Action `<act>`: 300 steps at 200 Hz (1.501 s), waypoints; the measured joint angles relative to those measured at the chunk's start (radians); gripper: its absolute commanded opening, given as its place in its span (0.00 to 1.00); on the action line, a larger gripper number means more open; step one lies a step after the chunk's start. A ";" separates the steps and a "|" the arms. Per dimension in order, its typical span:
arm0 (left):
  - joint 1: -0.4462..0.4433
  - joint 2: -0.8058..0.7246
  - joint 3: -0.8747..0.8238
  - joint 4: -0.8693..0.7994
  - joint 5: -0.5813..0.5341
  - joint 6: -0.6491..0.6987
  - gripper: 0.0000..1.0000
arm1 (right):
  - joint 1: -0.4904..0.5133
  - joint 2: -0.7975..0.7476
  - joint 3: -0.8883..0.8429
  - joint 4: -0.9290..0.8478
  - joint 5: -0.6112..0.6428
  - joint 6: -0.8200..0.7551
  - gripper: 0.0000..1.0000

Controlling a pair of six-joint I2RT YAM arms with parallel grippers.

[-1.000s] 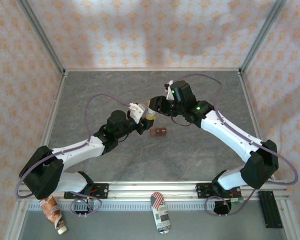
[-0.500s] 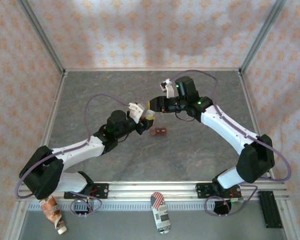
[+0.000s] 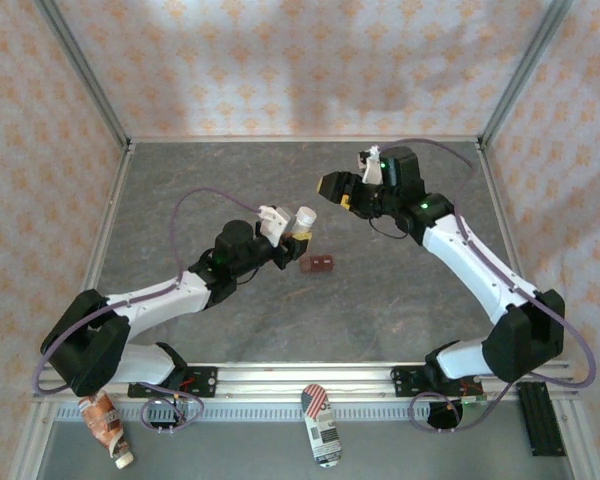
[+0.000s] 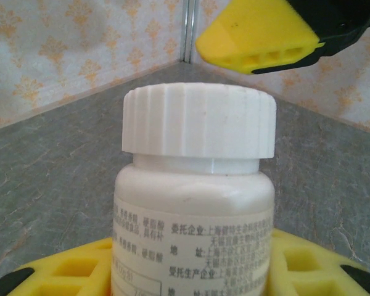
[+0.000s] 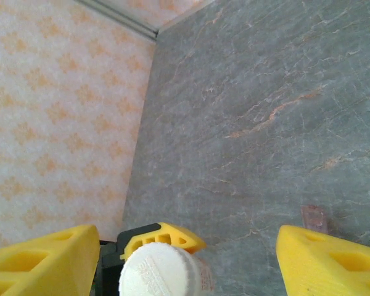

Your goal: Sort the pills into containers

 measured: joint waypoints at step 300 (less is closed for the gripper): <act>0.008 0.028 0.000 -0.012 0.011 0.002 0.00 | 0.132 0.107 -0.007 0.026 -0.039 -0.139 0.38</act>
